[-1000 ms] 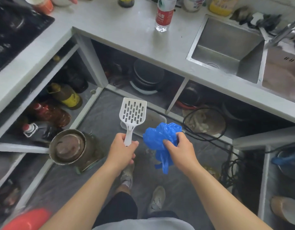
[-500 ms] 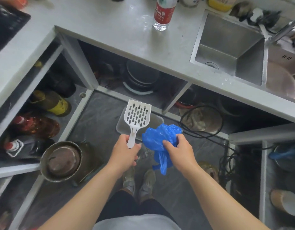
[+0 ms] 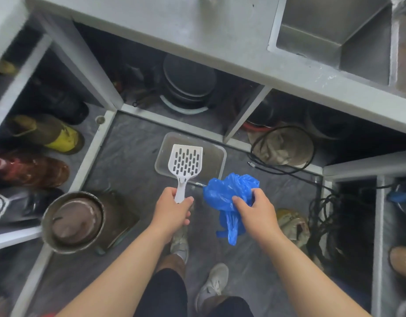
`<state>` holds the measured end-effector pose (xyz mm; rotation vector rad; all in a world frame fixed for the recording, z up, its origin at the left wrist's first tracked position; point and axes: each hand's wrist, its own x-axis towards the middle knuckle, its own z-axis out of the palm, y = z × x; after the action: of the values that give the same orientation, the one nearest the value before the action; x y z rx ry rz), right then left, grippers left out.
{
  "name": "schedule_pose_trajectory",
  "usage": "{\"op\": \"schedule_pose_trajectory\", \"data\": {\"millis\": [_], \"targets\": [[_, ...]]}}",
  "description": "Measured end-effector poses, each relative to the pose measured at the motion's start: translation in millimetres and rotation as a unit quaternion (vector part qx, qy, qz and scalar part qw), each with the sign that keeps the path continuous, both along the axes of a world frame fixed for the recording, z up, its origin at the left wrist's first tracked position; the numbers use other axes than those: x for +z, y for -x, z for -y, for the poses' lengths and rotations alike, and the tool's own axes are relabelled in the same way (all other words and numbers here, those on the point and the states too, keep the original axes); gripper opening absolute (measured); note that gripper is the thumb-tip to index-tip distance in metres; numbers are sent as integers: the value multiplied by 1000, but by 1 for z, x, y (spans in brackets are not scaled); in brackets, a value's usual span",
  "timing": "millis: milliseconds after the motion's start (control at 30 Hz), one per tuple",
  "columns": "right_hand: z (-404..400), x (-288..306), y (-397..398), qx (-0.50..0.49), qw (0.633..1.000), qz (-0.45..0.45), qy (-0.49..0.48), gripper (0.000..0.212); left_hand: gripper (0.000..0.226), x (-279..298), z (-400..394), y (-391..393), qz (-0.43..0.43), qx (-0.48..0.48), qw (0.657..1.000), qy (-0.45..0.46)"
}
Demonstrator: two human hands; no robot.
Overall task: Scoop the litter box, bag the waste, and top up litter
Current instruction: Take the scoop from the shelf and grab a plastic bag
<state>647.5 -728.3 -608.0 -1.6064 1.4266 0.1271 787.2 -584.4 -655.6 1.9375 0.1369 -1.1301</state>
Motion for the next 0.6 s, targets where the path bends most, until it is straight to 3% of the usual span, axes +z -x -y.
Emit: {"op": "schedule_pose_trajectory", "data": {"millis": [200,600], "targets": [[7,-91,29,1,1000,-10,7,26,23,-103,16,11,-2,34,999,-24],[28,-352,85,-11,1000,-9,20,17,15,-369,74,54,12,9,1000,-6]]}}
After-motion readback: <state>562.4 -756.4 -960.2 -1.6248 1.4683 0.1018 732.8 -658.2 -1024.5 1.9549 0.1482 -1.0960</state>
